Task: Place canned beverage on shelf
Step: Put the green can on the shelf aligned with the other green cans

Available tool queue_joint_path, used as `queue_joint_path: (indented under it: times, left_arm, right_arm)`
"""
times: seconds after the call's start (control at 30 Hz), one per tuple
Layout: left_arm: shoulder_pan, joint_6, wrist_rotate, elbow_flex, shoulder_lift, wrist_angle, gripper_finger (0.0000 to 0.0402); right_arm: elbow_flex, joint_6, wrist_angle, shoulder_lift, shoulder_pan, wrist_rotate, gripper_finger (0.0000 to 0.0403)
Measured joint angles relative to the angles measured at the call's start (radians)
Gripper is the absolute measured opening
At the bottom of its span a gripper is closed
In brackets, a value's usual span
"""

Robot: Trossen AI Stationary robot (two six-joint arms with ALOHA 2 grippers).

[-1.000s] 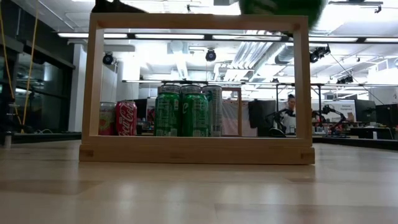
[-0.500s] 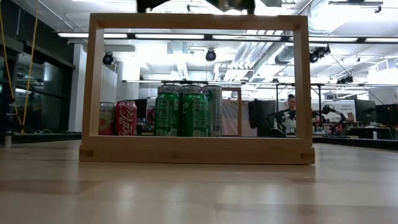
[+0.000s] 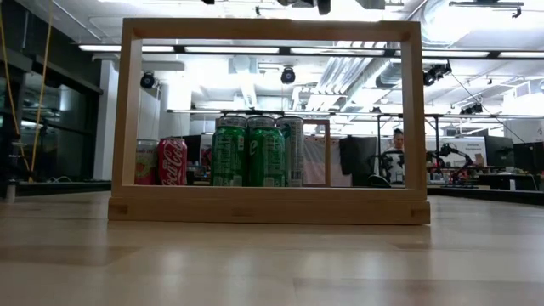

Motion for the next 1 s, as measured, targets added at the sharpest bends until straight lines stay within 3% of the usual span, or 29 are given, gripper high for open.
queue_joint_path:
  times: [0.13, 0.23, 0.53, 1.0]
  left_arm:
    - [0.0, 0.023, 0.001, 0.001, -0.01, -0.017, 0.0287]
    - [0.0, 0.03, 0.015, 0.001, -0.01, -0.006, 0.0283]
    - [-0.001, 0.029, 0.028, -0.001, -0.011, 0.042, 0.0354]
    - [0.0, 0.048, 0.026, -0.001, -0.011, 0.185, 0.0355]
  right_arm:
    - [0.0, -0.024, -0.006, -0.011, 0.0, -0.008, 0.0292]
    - [0.0, -0.025, 0.0, -0.014, 0.0, 0.0, 0.0292]
    - [0.002, -0.023, 0.131, -0.028, -0.001, 0.033, 0.0292]
    - [0.002, 0.004, 0.186, -0.019, -0.001, 0.008, 0.0292]
